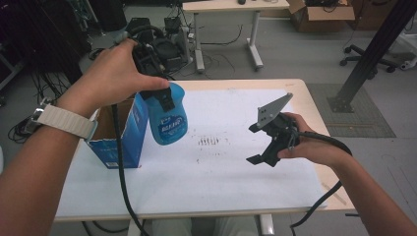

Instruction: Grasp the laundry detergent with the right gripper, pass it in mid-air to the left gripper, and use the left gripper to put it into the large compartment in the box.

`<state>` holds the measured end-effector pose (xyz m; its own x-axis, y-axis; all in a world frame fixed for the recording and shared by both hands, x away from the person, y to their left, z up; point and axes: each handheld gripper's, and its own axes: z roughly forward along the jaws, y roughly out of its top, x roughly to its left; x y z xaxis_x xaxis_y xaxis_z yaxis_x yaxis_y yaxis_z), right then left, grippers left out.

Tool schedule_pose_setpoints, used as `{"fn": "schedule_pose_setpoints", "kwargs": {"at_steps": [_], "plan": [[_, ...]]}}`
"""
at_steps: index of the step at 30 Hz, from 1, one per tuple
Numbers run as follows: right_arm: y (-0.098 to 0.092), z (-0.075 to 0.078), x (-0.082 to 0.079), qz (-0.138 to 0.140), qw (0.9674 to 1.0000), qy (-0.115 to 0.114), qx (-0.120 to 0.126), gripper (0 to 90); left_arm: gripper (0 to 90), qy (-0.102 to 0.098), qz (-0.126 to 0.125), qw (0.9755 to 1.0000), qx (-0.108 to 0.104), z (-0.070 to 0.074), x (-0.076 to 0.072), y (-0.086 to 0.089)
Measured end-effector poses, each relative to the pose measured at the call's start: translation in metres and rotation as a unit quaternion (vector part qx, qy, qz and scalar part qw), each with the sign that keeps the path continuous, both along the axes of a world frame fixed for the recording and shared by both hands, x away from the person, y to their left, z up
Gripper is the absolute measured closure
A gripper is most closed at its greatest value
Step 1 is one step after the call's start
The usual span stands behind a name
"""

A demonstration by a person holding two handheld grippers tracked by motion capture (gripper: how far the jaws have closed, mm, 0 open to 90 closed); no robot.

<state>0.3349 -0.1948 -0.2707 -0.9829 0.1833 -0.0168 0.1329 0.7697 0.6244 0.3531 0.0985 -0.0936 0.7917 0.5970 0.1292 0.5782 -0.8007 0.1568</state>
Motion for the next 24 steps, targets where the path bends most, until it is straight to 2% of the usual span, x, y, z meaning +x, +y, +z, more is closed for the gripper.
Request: {"fn": "schedule_pose_setpoints", "kwargs": {"at_steps": [3,4,5,6,8,13,16,18,19,24], "plan": [[-0.010,0.004,0.001,-0.009,0.9999,0.004,-0.012,2.4,37.5,-0.007,0.049,0.9987,-0.011,0.007,0.006,0.007],[-0.012,0.005,0.002,-0.010,0.9998,0.003,-0.016,2.6,37.6,-0.011,0.076,0.9969,-0.015,0.011,0.009,0.012],[-0.014,0.006,0.002,-0.012,0.9997,0.003,-0.019,2.5,37.6,-0.010,0.093,0.9955,-0.015,0.014,0.011,0.015],[-0.014,0.006,0.002,-0.012,0.9997,0.003,-0.019,2.5,37.5,-0.010,0.093,0.9955,-0.015,0.014,0.011,0.015],[-0.018,0.007,0.002,-0.014,0.9996,0.002,-0.025,2.7,37.5,-0.010,0.114,0.9933,-0.016,0.017,0.013,0.019],[-0.023,0.008,0.003,-0.015,0.9994,-0.003,-0.031,2.6,37.6,-0.009,0.176,0.9840,-0.029,0.027,0.018,0.029],[-0.023,0.004,0.002,-0.012,0.9991,-0.002,-0.040,2.7,37.6,-0.009,0.224,0.9742,-0.028,0.033,0.021,0.038],[-0.024,0.003,0.002,-0.013,0.9991,-0.002,-0.040,2.6,37.6,-0.016,0.261,0.9647,-0.036,0.035,0.022,0.045],[-0.024,0.003,0.003,-0.013,0.9992,-0.002,-0.038,2.7,37.6,-0.018,0.273,0.9611,-0.037,0.037,0.023,0.049],[-0.027,0.001,0.002,-0.008,0.9991,0.004,-0.041,2.8,37.6,-0.031,0.321,0.9458,-0.041,0.041,0.025,0.065]]}}
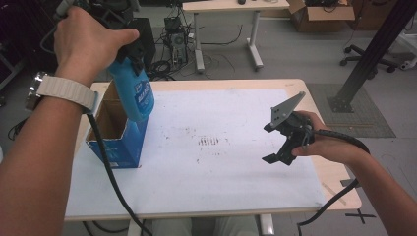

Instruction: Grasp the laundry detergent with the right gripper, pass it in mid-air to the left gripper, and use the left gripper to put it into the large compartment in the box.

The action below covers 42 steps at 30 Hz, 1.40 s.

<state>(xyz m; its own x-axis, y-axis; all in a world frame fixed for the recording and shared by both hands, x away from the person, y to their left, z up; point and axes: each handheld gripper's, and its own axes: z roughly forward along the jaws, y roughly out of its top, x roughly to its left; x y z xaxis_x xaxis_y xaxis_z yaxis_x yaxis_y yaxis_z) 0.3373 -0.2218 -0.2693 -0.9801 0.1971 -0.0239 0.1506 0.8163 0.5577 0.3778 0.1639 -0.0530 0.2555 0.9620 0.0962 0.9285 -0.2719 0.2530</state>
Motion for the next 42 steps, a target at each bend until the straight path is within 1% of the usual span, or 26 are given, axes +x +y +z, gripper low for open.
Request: {"fn": "schedule_pose_setpoints", "kwargs": {"at_steps": [1,2,4,5,9,10,15,17,20,23,25,26,27,29,34,35,36,37,39,40,42], "plan": [[-0.001,0.000,0.000,0.000,1.0000,-0.001,0.000,2.7,37.6,-0.002,0.010,1.0000,-0.002,0.000,0.001,0.003],[-0.002,0.001,0.001,-0.002,1.0000,-0.001,0.002,2.7,37.6,-0.003,0.026,0.9996,-0.003,0.000,0.002,0.010],[-0.002,0.001,0.001,-0.003,1.0000,-0.002,0.004,2.7,37.6,-0.001,0.039,0.9992,-0.001,-0.002,0.004,0.015],[-0.002,0.001,0.001,-0.003,1.0000,-0.002,0.004,2.7,37.6,-0.001,0.039,0.9992,-0.001,-0.002,0.004,0.015],[-0.005,-0.001,0.002,-0.005,1.0000,-0.001,0.006,2.7,37.6,-0.003,0.067,0.9978,0.002,-0.006,0.008,0.028],[-0.006,-0.002,0.003,-0.009,0.9999,0.000,0.005,2.6,37.6,-0.006,0.070,0.9975,0.002,-0.007,0.009,0.030],[-0.008,-0.004,0.004,-0.011,0.9999,0.003,0.008,2.7,37.6,-0.012,0.089,0.9960,0.004,-0.015,0.013,0.043],[-0.008,-0.006,0.006,-0.013,0.9999,0.004,0.005,2.7,37.5,-0.015,0.096,0.9953,0.003,-0.020,0.016,0.049],[-0.007,-0.007,0.006,-0.012,0.9999,0.005,0.005,2.7,37.6,-0.017,0.097,0.9951,0.005,-0.024,0.018,0.051],[-0.006,-0.008,0.007,-0.013,0.9999,0.006,0.007,2.7,37.6,-0.015,0.100,0.9949,0.011,-0.030,0.021,0.054],[-0.005,-0.009,0.009,-0.013,0.9999,0.008,0.003,2.7,37.6,-0.018,0.100,0.9947,0.011,-0.036,0.023,0.059],[-0.005,-0.009,0.009,-0.013,0.9999,0.008,0.003,2.7,37.6,-0.018,0.100,0.9947,0.011,-0.036,0.023,0.059],[-0.005,-0.010,0.010,-0.014,0.9999,0.008,0.003,2.7,37.6,-0.017,0.096,0.9952,0.013,-0.039,0.025,0.061],[-0.004,-0.010,0.010,-0.014,0.9999,0.009,0.002,2.7,37.6,-0.018,0.093,0.9954,0.014,-0.040,0.026,0.063],[-0.005,-0.011,0.012,-0.018,0.9998,0.011,0.003,2.7,37.6,-0.015,0.094,0.9953,0.014,-0.048,0.027,0.073],[-0.005,-0.011,0.012,-0.018,0.9998,0.011,0.003,2.8,37.6,-0.013,0.096,0.9952,0.014,-0.051,0.027,0.074],[-0.005,-0.011,0.011,-0.017,0.9998,0.012,0.003,2.8,37.6,-0.014,0.093,0.9955,0.014,-0.057,0.028,0.077],[-0.005,-0.012,0.011,-0.018,0.9998,0.012,0.004,2.8,37.6,-0.014,0.093,0.9955,0.014,-0.057,0.028,0.077],[-0.005,-0.012,0.011,-0.018,0.9997,0.013,0.003,2.8,37.6,-0.010,0.091,0.9958,0.013,-0.065,0.029,0.079],[-0.005,-0.013,0.011,-0.018,0.9997,0.014,0.003,2.8,37.7,-0.012,0.090,0.9958,0.012,-0.070,0.030,0.081],[-0.005,-0.014,0.011,-0.018,0.9997,0.015,0.001,2.8,37.6,-0.007,0.089,0.9959,0.012,-0.076,0.031,0.083]]}}
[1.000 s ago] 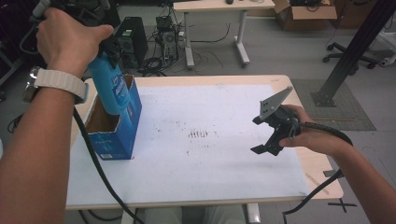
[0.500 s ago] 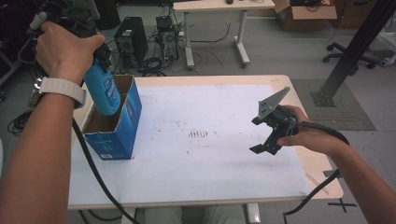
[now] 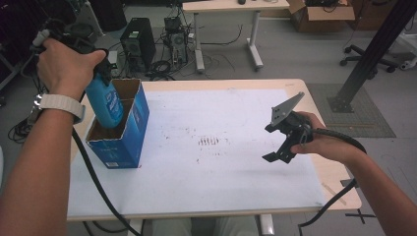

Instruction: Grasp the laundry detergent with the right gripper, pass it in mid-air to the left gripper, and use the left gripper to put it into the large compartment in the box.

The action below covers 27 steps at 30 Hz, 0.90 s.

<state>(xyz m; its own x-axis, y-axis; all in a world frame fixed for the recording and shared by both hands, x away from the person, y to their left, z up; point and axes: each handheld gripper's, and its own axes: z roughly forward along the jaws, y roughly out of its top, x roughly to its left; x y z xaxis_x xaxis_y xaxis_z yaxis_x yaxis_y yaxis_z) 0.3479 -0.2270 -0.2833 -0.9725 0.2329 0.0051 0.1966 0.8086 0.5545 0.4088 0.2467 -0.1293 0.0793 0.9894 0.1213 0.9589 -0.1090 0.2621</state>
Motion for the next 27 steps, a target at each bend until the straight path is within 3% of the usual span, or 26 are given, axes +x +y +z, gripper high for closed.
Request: {"fn": "schedule_pose_setpoints", "kwargs": {"at_steps": [8,13,27], "plan": [[-0.001,-0.001,0.000,-0.004,1.0000,0.004,-0.001,2.8,37.7,0.005,-0.009,1.0000,0.000,-0.028,0.004,0.003],[0.001,-0.004,0.001,-0.004,1.0000,0.006,-0.003,3.0,37.6,0.012,-0.017,0.9997,0.011,-0.052,0.008,0.001],[-0.001,-0.004,0.000,-0.006,0.9999,0.009,-0.006,3.1,37.7,0.009,-0.023,0.9996,0.012,-0.095,0.011,0.004]]}}
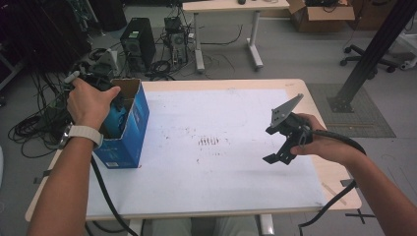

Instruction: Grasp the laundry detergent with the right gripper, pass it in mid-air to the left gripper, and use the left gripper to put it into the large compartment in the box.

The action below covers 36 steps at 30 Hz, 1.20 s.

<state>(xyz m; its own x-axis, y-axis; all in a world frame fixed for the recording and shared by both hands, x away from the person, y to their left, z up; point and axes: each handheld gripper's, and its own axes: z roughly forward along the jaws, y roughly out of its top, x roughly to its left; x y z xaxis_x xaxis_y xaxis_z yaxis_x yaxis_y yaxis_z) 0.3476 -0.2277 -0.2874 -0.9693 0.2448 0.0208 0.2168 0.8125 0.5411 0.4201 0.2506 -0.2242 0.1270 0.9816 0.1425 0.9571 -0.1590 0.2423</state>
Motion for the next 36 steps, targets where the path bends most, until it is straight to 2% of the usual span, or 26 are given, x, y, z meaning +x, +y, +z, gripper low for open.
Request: {"fn": "schedule_pose_setpoints", "kwargs": {"at_steps": [7,12,20,36], "plan": [[0.001,-0.002,-0.001,0.000,1.0000,0.003,-0.002,3.2,37.7,-0.003,-0.003,1.0000,0.004,-0.022,0.000,0.003],[0.000,-0.003,-0.001,-0.002,1.0000,0.006,-0.004,3.4,37.7,0.004,-0.008,0.9999,0.008,-0.036,0.000,0.007],[0.003,-0.005,-0.001,0.001,0.9999,0.008,-0.006,3.5,37.7,0.011,-0.009,0.9999,0.004,-0.047,0.001,0.008],[0.004,-0.008,-0.001,0.002,0.9999,0.012,-0.008,3.7,37.4,0.010,-0.009,0.9999,-0.007,-0.051,0.001,0.015]]}}
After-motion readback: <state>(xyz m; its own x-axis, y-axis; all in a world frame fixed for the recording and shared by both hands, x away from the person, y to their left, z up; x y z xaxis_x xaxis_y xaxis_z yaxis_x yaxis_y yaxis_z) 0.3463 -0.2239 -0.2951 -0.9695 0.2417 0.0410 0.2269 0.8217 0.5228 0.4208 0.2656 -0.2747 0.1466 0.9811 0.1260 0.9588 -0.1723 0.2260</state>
